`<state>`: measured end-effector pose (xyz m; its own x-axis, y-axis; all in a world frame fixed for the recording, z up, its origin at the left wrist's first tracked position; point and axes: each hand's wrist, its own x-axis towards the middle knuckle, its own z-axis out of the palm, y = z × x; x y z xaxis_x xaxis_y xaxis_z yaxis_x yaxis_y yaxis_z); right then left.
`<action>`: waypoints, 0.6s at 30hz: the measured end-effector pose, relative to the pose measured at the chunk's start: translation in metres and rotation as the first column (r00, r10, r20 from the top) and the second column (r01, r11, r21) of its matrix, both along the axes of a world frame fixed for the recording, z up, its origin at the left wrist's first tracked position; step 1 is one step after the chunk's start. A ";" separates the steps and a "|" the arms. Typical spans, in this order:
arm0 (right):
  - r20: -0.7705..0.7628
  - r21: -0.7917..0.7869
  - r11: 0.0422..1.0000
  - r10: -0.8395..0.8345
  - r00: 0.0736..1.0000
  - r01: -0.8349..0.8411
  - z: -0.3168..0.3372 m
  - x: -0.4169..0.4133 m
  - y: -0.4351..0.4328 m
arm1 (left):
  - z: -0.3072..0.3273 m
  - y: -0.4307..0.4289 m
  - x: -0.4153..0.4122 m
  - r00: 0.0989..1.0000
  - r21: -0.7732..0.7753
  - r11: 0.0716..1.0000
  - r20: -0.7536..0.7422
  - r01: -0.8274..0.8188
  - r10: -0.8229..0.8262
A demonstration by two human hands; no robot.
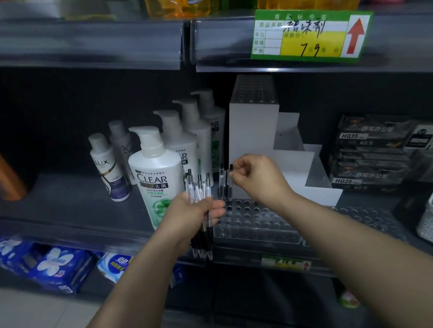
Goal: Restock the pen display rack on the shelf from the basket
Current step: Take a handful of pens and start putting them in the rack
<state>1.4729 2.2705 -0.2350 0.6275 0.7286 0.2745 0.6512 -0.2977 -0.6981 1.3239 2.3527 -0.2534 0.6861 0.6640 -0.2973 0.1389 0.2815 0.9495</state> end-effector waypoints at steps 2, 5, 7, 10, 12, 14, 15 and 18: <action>-0.031 -0.002 1.000 -0.001 1.000 0.001 0.001 0.000 -0.004 | 0.002 -0.001 0.000 1.000 -0.023 1.000 0.019 0.003 -0.003; -0.076 0.009 1.000 -0.027 0.997 0.028 0.003 0.000 -0.012 | 0.004 -0.003 0.000 0.999 -0.040 0.999 0.034 0.030 -0.028; -0.133 0.034 0.999 -0.010 0.991 0.015 0.006 -0.002 -0.019 | 0.004 -0.005 0.001 0.997 -0.042 0.997 0.042 0.060 -0.058; -0.277 0.058 0.994 0.110 0.954 -0.097 0.011 -0.009 -0.028 | 0.005 -0.011 0.003 0.994 -0.051 0.994 0.062 0.098 -0.094; -0.347 0.063 0.985 0.170 0.922 -0.158 0.014 -0.013 -0.031 | 0.004 -0.015 0.005 0.990 -0.049 0.991 0.066 0.125 -0.121; -0.375 0.060 0.982 0.186 0.908 -0.177 0.014 -0.014 -0.033 | 0.003 -0.019 0.006 0.988 -0.040 0.989 0.056 0.145 -0.142; -0.385 0.057 0.984 0.180 0.905 -0.171 0.015 -0.014 -0.034 | 0.003 -0.020 0.006 0.988 -0.035 0.988 0.055 0.148 -0.146; -0.384 0.064 0.992 0.128 0.914 -0.112 0.021 -0.009 -0.039 | 0.004 -0.018 0.005 0.992 -0.013 0.993 0.045 0.116 -0.115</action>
<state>1.4640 2.2314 -0.2139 0.5992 0.7985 0.0584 0.3572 -0.2013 -0.9121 1.3289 2.3348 -0.2489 0.7707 0.5750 -0.2746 0.1296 0.2805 0.9511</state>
